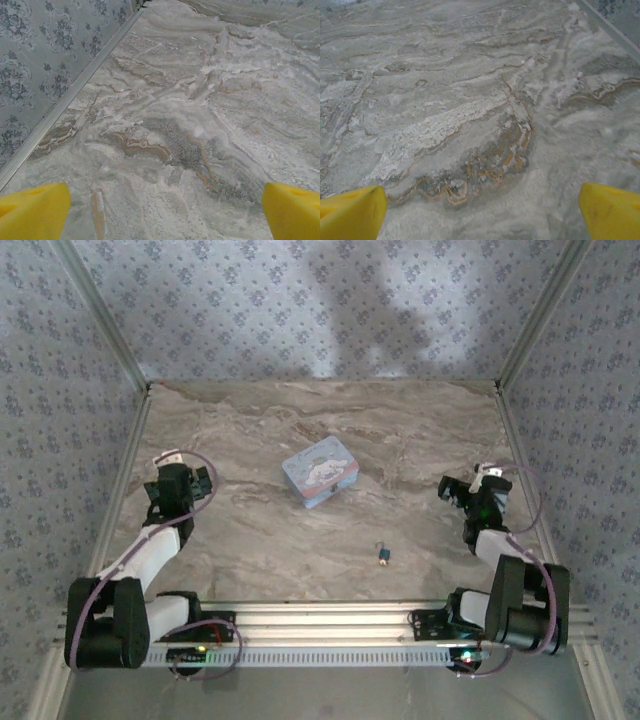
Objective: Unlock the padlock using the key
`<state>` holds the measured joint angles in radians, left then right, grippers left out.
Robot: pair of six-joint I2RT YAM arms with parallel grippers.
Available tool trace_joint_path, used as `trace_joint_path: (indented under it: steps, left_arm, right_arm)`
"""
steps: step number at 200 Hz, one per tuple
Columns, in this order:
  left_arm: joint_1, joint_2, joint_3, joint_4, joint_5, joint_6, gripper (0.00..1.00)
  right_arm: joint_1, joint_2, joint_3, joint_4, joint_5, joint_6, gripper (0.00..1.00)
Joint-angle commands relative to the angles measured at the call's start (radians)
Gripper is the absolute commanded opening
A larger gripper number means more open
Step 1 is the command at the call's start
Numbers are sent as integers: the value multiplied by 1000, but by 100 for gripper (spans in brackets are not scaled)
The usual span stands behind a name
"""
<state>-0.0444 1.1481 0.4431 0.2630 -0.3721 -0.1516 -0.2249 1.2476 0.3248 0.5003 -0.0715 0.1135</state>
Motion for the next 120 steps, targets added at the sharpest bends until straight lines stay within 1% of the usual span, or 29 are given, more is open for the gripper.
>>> trace_joint_path:
  steps: [1, 17, 31, 41, 51, 63, 70, 82, 103, 111, 120]
  left_arm:
    - [11, 29, -31, 152, 32, 61, 98]
    - [13, 58, -53, 219, 51, 85, 98]
    - [16, 86, -75, 287, 73, 101, 98]
    - [22, 109, -91, 334, 96, 107, 98]
    - [28, 118, -85, 338, 127, 117, 98]
    - [34, 136, -89, 380, 157, 127, 98]
    - [42, 146, -90, 402, 178, 130, 98]
    - [58, 167, -88, 435, 218, 129, 98]
    - [104, 197, -63, 428, 299, 84, 98]
    - [120, 222, -78, 483, 324, 65, 98]
    - [127, 273, -104, 577, 328, 47, 98]
  right_arm:
    - [-4, 47, -4, 203, -43, -16, 100]
    - [-7, 76, 27, 178, -79, -17, 100]
    - [-5, 90, 25, 205, -111, -9, 100]
    - [-4, 101, 12, 247, -130, -3, 100]
    - [5, 128, -10, 320, -135, -3, 100]
    - [20, 172, -28, 406, -139, -9, 100]
    - [29, 180, -21, 402, -160, -30, 100]
    - [63, 182, -6, 367, -136, -67, 100]
    - [130, 263, -19, 451, -112, -140, 100]
    - [154, 289, -19, 500, -101, -158, 100]
    - [159, 260, 4, 409, -89, -172, 100]
